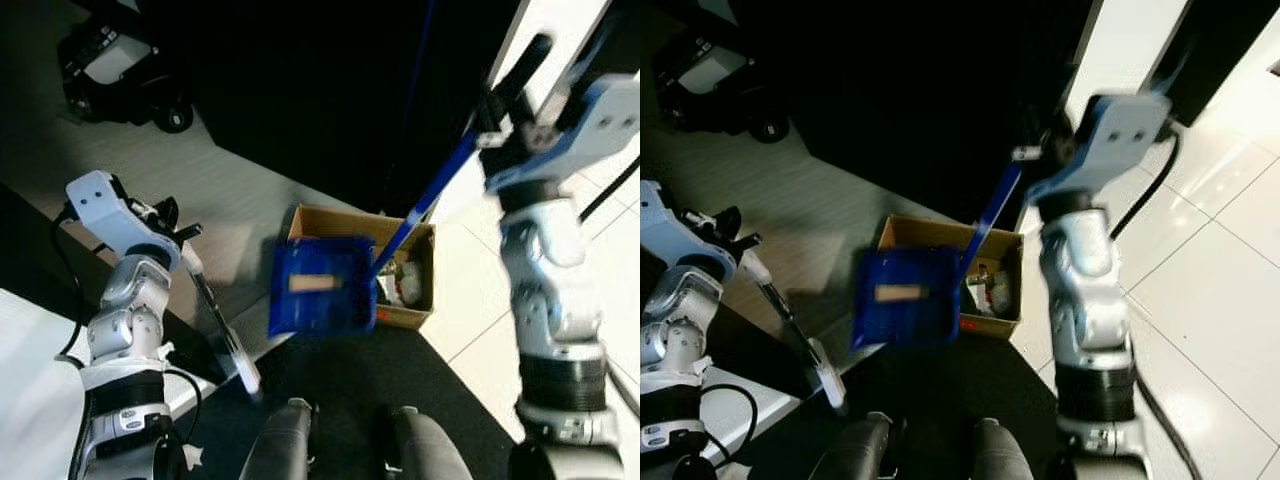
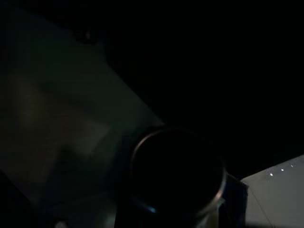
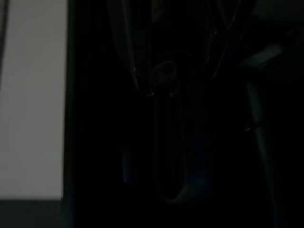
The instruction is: Sweep floor
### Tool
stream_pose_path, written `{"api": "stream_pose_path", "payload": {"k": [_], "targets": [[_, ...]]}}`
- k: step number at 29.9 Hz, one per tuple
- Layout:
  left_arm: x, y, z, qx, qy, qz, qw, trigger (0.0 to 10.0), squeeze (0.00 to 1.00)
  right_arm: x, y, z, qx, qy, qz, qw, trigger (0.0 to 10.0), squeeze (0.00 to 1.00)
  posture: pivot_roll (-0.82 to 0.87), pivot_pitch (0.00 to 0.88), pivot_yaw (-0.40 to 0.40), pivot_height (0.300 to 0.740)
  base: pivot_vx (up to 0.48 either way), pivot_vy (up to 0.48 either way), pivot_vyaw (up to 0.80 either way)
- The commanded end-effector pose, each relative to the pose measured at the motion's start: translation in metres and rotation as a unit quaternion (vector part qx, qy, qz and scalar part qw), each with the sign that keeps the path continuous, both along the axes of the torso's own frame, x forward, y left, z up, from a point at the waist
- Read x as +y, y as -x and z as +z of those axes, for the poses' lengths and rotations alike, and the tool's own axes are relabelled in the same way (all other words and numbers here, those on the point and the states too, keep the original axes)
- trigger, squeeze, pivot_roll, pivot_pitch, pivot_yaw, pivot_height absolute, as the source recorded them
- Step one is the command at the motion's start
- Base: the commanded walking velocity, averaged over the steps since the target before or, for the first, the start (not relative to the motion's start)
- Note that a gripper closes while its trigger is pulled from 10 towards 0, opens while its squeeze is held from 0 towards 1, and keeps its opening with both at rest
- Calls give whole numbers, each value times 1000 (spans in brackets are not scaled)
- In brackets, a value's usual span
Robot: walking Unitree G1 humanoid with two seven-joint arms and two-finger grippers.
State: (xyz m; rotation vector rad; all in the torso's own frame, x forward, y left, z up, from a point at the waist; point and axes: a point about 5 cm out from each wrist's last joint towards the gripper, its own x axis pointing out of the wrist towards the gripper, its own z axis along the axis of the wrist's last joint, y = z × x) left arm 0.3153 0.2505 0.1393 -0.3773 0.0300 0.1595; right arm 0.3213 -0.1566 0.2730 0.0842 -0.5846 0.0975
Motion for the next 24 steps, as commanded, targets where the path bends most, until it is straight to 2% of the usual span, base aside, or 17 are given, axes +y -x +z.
{"api": "stream_pose_path", "payload": {"k": [1,2,6,10,11,12,14,15,17,19,24], "targets": [[-8,2,-8,9,-6,-3,1000,10000,0,-3,-6,22,-59,15,-18,998,10000,0,-24,63,38,740,0,0,0],[-8,2,-8,9,-6,-3,1000,10000,0,-3,-6,22,-59,15,-18,998,10000,0,-24,63,38,740,0,0,0],[-13,0,-11,9,-9,-10,1000,10000,0,-2,-14,45,-123,22,-31,992,10000,0,-12,52,33,740,0,0,0],[-17,1,-11,8,-10,-12,1000,10000,0,7,-18,63,-180,64,-35,981,10000,0,13,47,19,740,0,0,0],[-17,1,-11,8,-10,-12,1000,10000,0,7,-18,63,-180,64,-35,981,10000,0,13,47,19,740,0,0,0],[-18,2,-12,6,-10,-11,1000,10000,0,16,-20,71,-213,100,-34,971,10000,0,22,48,11,740,0,0,0],[-18,4,-13,6,-10,-10,1000,10000,0,26,-20,76,-237,141,-30,961,10000,0,26,48,5,740,0,0,0],[-18,4,-13,6,-10,-10,1000,10000,0,26,-20,76,-237,141,-30,961,10000,0,26,48,5,740,0,0,0],[-17,7,-15,7,-8,-6,1000,10000,0,41,-21,78,-261,193,-8,946,10000,0,32,50,-3,740,0,0,0],[-17,7,-15,7,-8,-5,1000,10000,0,44,-21,78,-268,203,-3,942,10000,0,32,50,-3,740,0,0,0],[-19,10,-18,8,-5,-2,1000,10000,0,73,-19,67,-293,253,62,920,10000,0,38,54,-21,740,0,0,0]]}}
